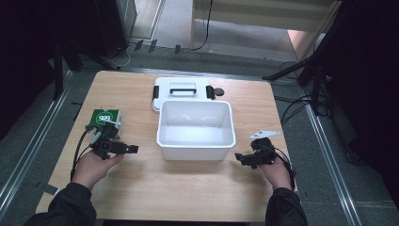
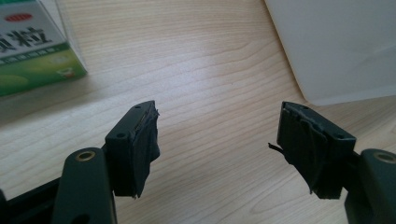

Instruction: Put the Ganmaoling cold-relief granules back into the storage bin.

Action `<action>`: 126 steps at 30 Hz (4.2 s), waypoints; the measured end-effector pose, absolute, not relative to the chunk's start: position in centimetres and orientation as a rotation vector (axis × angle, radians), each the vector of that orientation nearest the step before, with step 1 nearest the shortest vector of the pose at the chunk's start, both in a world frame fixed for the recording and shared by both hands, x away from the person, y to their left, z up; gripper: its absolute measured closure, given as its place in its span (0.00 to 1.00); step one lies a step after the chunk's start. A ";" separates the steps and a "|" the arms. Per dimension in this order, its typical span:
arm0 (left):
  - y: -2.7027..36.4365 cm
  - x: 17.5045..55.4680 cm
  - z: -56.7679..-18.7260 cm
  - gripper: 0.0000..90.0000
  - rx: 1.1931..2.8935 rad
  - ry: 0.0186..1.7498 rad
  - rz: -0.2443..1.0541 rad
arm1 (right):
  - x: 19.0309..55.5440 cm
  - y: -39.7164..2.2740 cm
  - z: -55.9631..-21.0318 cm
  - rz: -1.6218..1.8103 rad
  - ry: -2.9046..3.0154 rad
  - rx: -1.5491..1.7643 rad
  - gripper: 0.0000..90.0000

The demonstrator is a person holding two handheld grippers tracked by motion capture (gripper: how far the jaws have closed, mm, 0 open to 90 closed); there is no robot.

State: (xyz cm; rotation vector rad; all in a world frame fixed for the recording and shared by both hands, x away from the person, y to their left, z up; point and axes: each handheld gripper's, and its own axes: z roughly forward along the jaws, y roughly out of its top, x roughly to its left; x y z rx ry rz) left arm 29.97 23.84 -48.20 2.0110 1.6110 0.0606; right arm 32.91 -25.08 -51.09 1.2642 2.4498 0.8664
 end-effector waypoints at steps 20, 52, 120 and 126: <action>26.5 32.7 -41.7 0.23 2.039 1.731 0.104 | 32.7 -25.4 -51.3 0.860 2.453 1.275 0.20; 30.7 40.9 -42.9 0.00 2.041 2.055 0.001 | 32.8 -25.3 -51.3 0.852 2.468 1.257 0.20; 29.8 43.4 -42.2 0.06 1.991 2.221 -0.106 | 32.9 -25.1 -51.3 0.864 2.473 1.249 0.21; 28.6 43.8 -40.5 0.06 1.994 2.216 -0.104 | 33.0 -25.0 -51.3 0.869 2.476 1.242 0.21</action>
